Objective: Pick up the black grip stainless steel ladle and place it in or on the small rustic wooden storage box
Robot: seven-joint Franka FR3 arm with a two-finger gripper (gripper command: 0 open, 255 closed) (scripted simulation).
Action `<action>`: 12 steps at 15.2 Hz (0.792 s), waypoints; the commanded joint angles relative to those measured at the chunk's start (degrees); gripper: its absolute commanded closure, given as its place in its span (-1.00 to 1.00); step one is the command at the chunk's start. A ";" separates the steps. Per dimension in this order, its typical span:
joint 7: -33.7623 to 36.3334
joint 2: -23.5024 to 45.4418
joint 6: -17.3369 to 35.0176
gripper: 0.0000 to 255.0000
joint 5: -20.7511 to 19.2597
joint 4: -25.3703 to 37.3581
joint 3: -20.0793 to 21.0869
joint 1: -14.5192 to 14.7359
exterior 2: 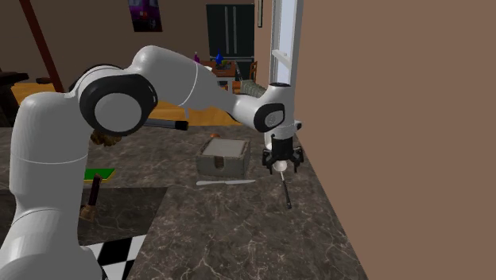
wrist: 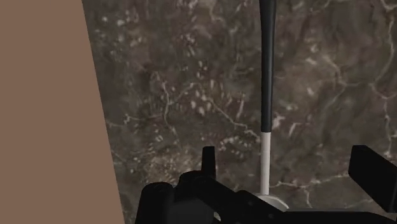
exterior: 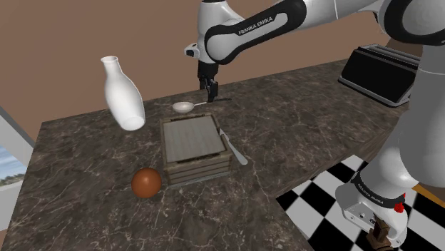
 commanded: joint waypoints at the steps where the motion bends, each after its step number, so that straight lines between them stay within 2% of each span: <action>1: -0.71 1.42 0.86 -1.00 -0.50 0.74 0.27 0.37; 7: -0.49 4.26 4.63 -1.00 -0.87 -0.20 0.07 0.39; 12: -0.49 4.26 4.63 -1.00 -0.87 -0.20 0.07 0.39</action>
